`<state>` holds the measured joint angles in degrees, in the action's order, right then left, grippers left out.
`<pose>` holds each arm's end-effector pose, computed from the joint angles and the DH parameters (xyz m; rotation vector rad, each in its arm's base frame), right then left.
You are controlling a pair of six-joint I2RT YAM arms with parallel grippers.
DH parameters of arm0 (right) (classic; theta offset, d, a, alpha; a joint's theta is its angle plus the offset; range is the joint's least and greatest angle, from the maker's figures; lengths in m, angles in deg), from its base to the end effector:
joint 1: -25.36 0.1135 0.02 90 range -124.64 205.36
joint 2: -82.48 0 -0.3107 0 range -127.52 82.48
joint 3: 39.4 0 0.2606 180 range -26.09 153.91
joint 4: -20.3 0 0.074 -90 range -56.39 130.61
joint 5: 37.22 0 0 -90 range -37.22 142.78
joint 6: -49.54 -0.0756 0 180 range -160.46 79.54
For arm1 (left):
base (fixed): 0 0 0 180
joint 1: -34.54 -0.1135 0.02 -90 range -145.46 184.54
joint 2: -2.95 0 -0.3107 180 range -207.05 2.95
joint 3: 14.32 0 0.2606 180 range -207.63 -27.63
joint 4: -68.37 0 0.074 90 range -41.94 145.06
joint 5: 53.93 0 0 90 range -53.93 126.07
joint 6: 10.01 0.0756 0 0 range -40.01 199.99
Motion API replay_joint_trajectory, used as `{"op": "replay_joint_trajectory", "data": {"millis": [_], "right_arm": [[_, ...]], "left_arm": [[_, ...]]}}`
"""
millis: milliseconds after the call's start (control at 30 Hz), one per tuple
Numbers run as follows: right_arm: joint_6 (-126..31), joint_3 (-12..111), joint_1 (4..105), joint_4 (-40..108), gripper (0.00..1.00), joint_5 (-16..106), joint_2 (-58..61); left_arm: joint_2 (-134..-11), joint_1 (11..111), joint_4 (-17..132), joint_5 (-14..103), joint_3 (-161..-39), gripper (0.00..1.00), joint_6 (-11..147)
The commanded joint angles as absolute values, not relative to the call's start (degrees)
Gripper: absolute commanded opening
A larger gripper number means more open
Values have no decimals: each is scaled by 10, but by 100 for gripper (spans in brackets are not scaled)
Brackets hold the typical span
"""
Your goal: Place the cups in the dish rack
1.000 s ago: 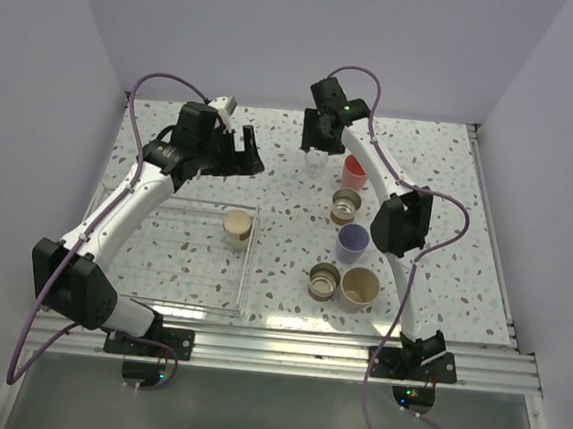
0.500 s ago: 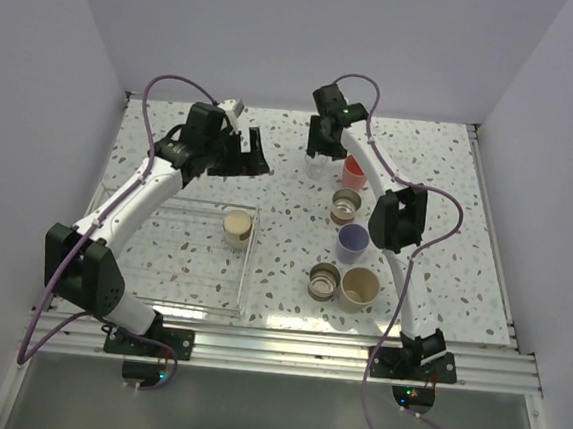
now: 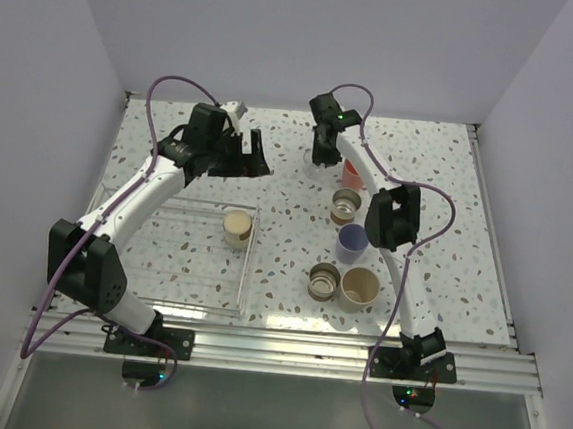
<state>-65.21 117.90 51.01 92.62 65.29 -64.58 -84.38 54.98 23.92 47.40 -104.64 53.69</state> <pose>0.5537 0.2477 0.1982 0.0506 2.6108 0.0174 0.3479 -0.1455 0.3394 -0.0152 2.3638 -0.6374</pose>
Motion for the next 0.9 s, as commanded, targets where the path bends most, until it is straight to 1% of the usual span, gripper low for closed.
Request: {"op": "replay_joint_trajectory", "data": {"millis": [0, 100, 333, 433, 600, 733, 833, 867], "right_arm": [[-668, 1163, 508, 897, 17, 654, -625], [-676, 1136, 508, 875, 0, 647, -606], [-697, 1149, 508, 869, 0, 611, -579], [-710, 1147, 508, 845, 0, 555, -546], [-741, 1107, 508, 785, 0, 488, -456], [-748, 1094, 509, 767, 0, 437, -388], [-755, 1036, 509, 726, 0, 396, -308], [-760, 990, 509, 692, 0, 372, -287]], "left_arm": [[-843, 552, 244, 471, -1068, 100, 550], [-844, 552, 239, 467, -1070, 100, 551], [-838, 551, 212, 434, -1089, 100, 557], [-835, 550, 191, 405, -1108, 100, 560], [-808, 545, 177, 362, -1133, 100, 544], [-780, 510, 172, 350, -1129, 100, 527], [-729, 485, 186, 352, -1100, 100, 520], [-714, 483, 201, 346, -1086, 100, 520]]}}
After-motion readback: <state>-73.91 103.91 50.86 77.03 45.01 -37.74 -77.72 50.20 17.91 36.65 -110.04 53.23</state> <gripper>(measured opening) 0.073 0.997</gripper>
